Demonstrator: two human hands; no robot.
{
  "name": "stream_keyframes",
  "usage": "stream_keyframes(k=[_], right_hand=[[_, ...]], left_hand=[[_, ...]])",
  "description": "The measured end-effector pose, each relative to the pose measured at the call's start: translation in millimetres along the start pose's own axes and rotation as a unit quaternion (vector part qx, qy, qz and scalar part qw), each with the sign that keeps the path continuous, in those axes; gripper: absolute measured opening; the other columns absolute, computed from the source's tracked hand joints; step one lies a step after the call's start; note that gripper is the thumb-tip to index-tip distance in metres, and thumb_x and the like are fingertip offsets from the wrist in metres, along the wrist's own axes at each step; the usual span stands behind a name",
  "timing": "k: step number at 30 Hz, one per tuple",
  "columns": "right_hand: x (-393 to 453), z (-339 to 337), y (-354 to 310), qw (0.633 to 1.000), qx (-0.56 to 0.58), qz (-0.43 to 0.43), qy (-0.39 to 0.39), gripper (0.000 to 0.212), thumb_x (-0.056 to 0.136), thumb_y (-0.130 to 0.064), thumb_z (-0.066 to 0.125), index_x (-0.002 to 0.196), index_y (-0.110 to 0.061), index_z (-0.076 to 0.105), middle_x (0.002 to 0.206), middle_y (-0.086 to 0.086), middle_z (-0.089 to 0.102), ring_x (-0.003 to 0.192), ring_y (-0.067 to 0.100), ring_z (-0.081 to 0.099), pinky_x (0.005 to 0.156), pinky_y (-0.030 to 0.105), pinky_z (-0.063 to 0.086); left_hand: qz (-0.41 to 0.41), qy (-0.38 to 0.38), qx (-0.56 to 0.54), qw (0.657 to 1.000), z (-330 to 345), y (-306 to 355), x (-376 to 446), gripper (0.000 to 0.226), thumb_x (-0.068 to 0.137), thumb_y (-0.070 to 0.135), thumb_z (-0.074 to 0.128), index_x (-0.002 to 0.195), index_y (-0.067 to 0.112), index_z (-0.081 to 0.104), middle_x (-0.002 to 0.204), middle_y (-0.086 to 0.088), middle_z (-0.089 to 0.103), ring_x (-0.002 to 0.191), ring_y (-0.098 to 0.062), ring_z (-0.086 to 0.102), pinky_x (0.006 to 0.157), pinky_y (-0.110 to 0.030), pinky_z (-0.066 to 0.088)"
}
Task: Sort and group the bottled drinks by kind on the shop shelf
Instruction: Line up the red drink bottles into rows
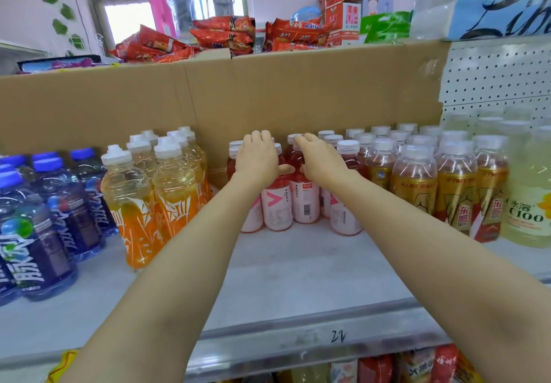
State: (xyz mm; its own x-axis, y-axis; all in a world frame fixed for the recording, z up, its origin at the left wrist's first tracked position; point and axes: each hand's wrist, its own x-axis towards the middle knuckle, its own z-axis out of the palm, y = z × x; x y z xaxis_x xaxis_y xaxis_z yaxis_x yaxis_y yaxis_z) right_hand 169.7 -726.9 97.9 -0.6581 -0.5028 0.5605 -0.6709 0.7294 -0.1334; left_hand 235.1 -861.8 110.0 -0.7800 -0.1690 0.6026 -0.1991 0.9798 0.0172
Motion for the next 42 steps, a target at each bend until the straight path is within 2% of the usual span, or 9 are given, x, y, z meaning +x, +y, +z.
stream_keyframes(k=[5, 10, 15, 20, 23, 26, 34, 39, 42], right_hand=[[1.1, 0.7, 0.9, 1.000, -0.006, -0.005, 0.003, 0.055, 0.086, 0.004, 0.061, 0.136, -0.009, 0.044, 0.133, 0.010, 0.050, 0.112, 0.036, 0.057, 0.084, 0.044, 0.049], [1.6, 1.5, 0.0, 1.000, -0.013, -0.009, 0.000, 0.055, 0.084, 0.006, 0.062, 0.134, -0.008, 0.044, 0.133, 0.012, 0.049, 0.109, 0.037, 0.058, 0.083, 0.047, 0.051], [-6.5, -5.6, 4.8, 0.998, -0.045, -0.044, 0.008, 0.051, 0.088, -0.001, 0.059, 0.135, -0.013, 0.045, 0.136, 0.005, 0.050, 0.111, 0.032, 0.057, 0.071, 0.038, 0.043], [-21.1, -42.5, 14.7, 0.992, -0.049, -0.052, 0.100, 0.032, 0.094, -0.012, 0.051, 0.125, -0.014, 0.060, 0.123, 0.005, 0.064, 0.114, 0.030, 0.056, 0.084, 0.043, 0.050], [-28.3, -57.2, 28.6, 0.992, -0.050, -0.021, 0.116, 0.024, 0.096, -0.019, 0.054, 0.116, -0.011, 0.064, 0.113, 0.008, 0.066, 0.109, 0.031, 0.057, 0.081, 0.041, 0.048], [-36.2, -56.3, 42.8, 0.994, -0.040, 0.016, 0.105, 0.024, 0.097, -0.026, 0.055, 0.112, -0.010, 0.066, 0.109, 0.010, 0.066, 0.107, 0.033, 0.057, 0.083, 0.042, 0.047], [-49.0, -38.8, 58.8, 0.985, 0.083, 0.040, 0.147, 0.031, 0.100, -0.038, 0.049, 0.105, -0.014, 0.066, 0.096, -0.001, 0.066, 0.098, 0.023, 0.059, 0.074, 0.034, 0.041], [-37.0, -31.9, 48.4, 0.983, 0.128, 0.080, 0.104, 0.046, 0.102, -0.030, 0.050, 0.141, -0.006, 0.047, 0.139, 0.014, 0.052, 0.131, 0.030, 0.043, 0.106, 0.037, 0.033], [-22.3, -20.5, 43.7, 0.985, 0.124, 0.115, 0.045, 0.056, 0.099, -0.028, 0.056, 0.146, -0.006, 0.036, 0.144, 0.018, 0.044, 0.133, 0.036, 0.039, 0.108, 0.044, 0.035]], left_hand=[[0.074, -0.079, 0.115, 0.987, -8.9, 1.3, 9.6, 0.079, 0.071, 0.055, 0.082, 0.128, 0.011, 0.049, 0.130, -0.005, 0.054, 0.121, -0.028, 0.050, 0.105, -0.043, 0.032], [0.066, -0.049, 0.138, 0.987, -2.0, -1.9, 14.8, 0.069, 0.070, 0.055, 0.084, 0.118, 0.014, 0.056, 0.118, -0.003, 0.064, 0.112, -0.026, 0.057, 0.098, -0.038, 0.032], [0.058, -0.054, 0.135, 0.988, 0.8, 2.8, 12.0, 0.072, 0.077, 0.048, 0.080, 0.132, 0.012, 0.049, 0.135, -0.003, 0.057, 0.126, -0.026, 0.051, 0.105, -0.038, 0.030], [0.070, 0.234, -0.169, 0.955, 12.1, 45.9, -30.6, 0.031, 0.085, 0.011, 0.066, 0.114, 0.008, 0.059, 0.112, -0.010, 0.060, 0.101, -0.030, 0.055, 0.082, -0.039, 0.045], [-0.051, 0.034, -0.378, 0.924, 28.5, 95.2, -52.7, 0.045, 0.082, 0.039, 0.072, 0.112, 0.011, 0.055, 0.110, -0.005, 0.058, 0.099, -0.024, 0.058, 0.077, -0.038, 0.047], [-0.118, -0.070, -0.388, 0.911, 49.4, 132.9, -62.6, 0.080, 0.073, 0.056, 0.080, 0.125, 0.006, 0.043, 0.126, -0.012, 0.052, 0.114, -0.032, 0.056, 0.088, -0.046, 0.050], [-0.148, -0.017, -0.437, 0.887, 63.4, 119.8, -73.9, 0.069, 0.074, 0.044, 0.081, 0.121, 0.007, 0.046, 0.122, -0.011, 0.055, 0.116, -0.032, 0.056, 0.095, -0.046, 0.048], [-0.172, 0.046, -0.396, 0.901, 48.5, 64.5, -90.8, 0.064, 0.075, 0.041, 0.081, 0.118, 0.007, 0.048, 0.117, -0.009, 0.055, 0.112, -0.027, 0.052, 0.096, -0.041, 0.046], [-0.193, 0.075, -0.369, 0.906, 37.6, 30.5, -99.2, 0.062, 0.075, 0.040, 0.083, 0.119, 0.012, 0.049, 0.113, -0.002, 0.055, 0.107, -0.021, 0.053, 0.091, -0.034, 0.047]])
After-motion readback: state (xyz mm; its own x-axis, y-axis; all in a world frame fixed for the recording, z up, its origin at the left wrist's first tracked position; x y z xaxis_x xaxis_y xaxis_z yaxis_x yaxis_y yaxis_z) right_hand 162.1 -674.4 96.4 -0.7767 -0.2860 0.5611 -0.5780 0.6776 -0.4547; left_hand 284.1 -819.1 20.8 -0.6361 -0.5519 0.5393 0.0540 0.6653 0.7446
